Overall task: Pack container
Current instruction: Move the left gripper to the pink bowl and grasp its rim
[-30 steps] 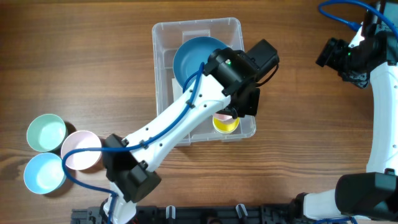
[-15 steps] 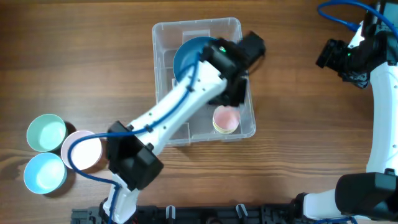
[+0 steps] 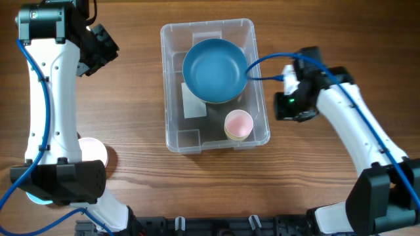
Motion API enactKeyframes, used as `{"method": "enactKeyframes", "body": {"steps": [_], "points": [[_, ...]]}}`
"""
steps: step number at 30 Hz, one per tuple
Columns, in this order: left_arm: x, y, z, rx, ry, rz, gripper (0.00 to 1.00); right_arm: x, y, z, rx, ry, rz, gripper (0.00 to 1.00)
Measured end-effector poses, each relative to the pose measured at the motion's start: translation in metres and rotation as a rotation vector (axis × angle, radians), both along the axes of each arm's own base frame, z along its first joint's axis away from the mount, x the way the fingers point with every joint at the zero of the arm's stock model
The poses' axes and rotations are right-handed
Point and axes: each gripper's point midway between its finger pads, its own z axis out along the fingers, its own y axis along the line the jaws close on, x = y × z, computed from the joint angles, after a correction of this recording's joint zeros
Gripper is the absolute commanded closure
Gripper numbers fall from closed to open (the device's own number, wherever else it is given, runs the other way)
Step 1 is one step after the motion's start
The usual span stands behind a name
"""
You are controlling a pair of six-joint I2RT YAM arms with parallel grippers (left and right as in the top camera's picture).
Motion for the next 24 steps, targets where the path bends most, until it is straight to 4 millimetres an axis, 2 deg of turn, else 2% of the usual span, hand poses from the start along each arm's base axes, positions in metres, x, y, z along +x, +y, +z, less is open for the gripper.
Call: {"method": "enactKeyframes", "body": {"steps": [2, 4, 11, 13, 15, 16, 18, 20, 21, 24], "points": [[0.000, 0.000, 0.000, 0.001, 0.001, -0.003, 0.62, -0.007, 0.019, 0.000, 0.007, 0.005, 0.060, 0.89], [0.000, 0.000, 0.000, 0.001, 0.001, -0.004, 0.62, -0.011, 0.029, -0.001, 0.007, 0.008, 0.076, 0.89], [0.000, 0.000, 0.000, 0.007, 0.003, -0.021, 0.61, -0.012, 0.031, -0.001, 0.016, 0.013, 0.067, 0.87], [0.000, 0.000, 0.000, 0.007, 0.003, -0.021, 0.60, -0.010, 0.032, 0.000, 0.017, 0.007, 0.067, 0.74], [-0.002, 0.000, -0.001, 0.007, 0.011, -0.022, 0.56, 0.000, 0.028, 0.000, -0.006, -0.034, 0.052, 0.39], [-0.004, 0.000, -0.001, 0.007, 0.017, -0.023, 0.54, 0.007, 0.021, 0.000, -0.045, -0.060, 0.019, 0.29], [-0.006, 0.000, -0.002, 0.009, 0.026, -0.029, 0.55, 0.023, -0.001, 0.002, -0.113, -0.113, -0.063, 0.27], [-0.009, 0.000, -0.003, 0.008, 0.040, -0.029, 0.58, 0.039, -0.026, 0.014, -0.146, -0.156, -0.138, 0.26], [-0.015, 0.000, -0.004, 0.008, 0.067, -0.028, 0.58, 0.059, -0.050, 0.035, -0.164, -0.217, -0.204, 0.26], [-0.042, 0.008, -0.004, 0.043, 0.147, 0.004, 0.56, 0.076, -0.084, 0.066, -0.181, -0.278, -0.275, 0.25]]}}
